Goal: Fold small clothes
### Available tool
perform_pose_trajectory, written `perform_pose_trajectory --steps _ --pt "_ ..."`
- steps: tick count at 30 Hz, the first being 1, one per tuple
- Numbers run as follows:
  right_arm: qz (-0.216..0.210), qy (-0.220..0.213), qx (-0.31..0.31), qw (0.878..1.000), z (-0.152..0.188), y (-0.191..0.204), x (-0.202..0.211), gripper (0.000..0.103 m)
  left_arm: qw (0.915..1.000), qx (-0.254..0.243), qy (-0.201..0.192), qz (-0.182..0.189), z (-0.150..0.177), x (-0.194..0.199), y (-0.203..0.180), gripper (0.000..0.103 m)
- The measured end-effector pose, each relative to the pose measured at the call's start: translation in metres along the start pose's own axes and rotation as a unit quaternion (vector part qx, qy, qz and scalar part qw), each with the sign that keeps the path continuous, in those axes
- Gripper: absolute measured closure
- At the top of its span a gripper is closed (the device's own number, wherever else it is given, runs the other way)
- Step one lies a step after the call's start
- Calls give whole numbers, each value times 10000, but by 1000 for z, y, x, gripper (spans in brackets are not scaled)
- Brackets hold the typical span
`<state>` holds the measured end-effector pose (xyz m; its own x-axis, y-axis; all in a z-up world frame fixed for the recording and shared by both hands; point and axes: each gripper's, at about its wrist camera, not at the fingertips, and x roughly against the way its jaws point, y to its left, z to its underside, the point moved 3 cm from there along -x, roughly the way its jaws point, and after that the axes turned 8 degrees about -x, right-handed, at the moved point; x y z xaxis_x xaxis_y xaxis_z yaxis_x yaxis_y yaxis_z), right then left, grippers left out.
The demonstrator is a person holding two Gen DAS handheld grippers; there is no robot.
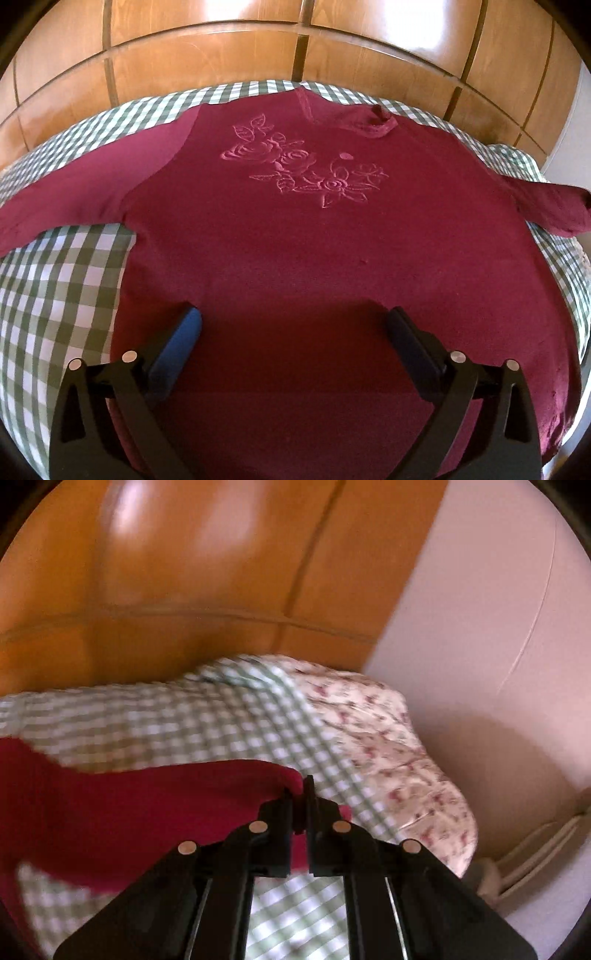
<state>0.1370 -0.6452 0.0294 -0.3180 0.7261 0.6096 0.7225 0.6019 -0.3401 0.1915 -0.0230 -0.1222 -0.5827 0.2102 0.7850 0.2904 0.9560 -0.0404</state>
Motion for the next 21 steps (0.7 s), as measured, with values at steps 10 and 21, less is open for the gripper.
perform_pose_trajectory --steps 10,21 --pt "499 984 -131 9938 51 8 -85 76 10000 -66 -11 -55 0 -2 0 4" --pt "-3521 1956 67 9153 135 94 81 44 9999 22 -115 58 3 3 0 4"
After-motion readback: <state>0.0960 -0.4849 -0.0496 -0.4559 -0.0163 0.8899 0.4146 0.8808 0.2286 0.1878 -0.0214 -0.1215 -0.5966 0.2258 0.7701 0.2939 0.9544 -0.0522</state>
